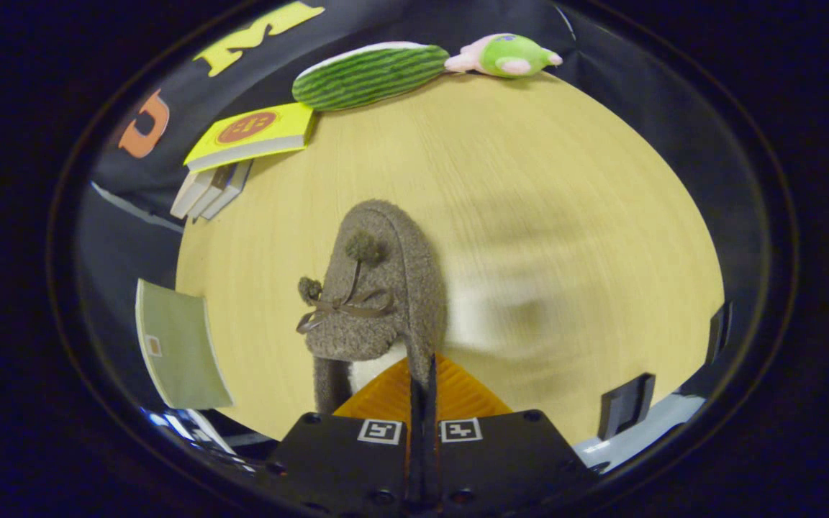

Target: Open the storage box then place both shoes into the box .Put the left shoe in first, then the right shoe, with the right side of both shoes facing outward in a uniform manner.

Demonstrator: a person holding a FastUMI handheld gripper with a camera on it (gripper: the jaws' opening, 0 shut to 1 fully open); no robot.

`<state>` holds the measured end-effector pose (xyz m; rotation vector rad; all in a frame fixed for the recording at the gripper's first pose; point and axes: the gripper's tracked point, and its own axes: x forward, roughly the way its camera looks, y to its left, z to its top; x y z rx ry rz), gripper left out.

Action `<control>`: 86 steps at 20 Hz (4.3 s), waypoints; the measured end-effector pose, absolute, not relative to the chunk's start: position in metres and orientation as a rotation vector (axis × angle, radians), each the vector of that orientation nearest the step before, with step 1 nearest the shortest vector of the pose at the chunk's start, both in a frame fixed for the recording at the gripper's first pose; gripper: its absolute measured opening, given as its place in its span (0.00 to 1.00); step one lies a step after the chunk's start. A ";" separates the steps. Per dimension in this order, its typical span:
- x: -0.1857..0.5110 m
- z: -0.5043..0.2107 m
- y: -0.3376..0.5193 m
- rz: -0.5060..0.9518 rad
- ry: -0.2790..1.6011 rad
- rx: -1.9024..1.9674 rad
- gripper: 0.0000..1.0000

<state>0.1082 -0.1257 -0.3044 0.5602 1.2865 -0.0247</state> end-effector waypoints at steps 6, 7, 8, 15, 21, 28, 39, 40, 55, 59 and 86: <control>0.116 -0.216 -0.049 0.045 1.161 0.588 0.06; 0.117 -0.199 -0.030 0.078 1.151 0.584 0.06; 0.119 -0.185 -0.010 0.108 1.140 0.583 0.06; 0.124 -0.090 0.127 0.227 1.067 0.494 0.06; 0.117 -0.057 0.237 0.288 1.040 0.408 0.06; 0.112 -0.093 0.305 0.266 1.094 0.354 0.06; 0.112 -0.160 0.316 0.177 1.205 0.341 0.06; 0.108 -0.165 0.314 0.168 1.225 0.336 0.06; 0.104 -0.094 0.268 0.183 0.937 0.116 0.73; 0.106 -0.039 0.225 0.171 0.659 0.133 0.73; 0.010 -0.033 0.127 0.097 0.017 0.153 0.98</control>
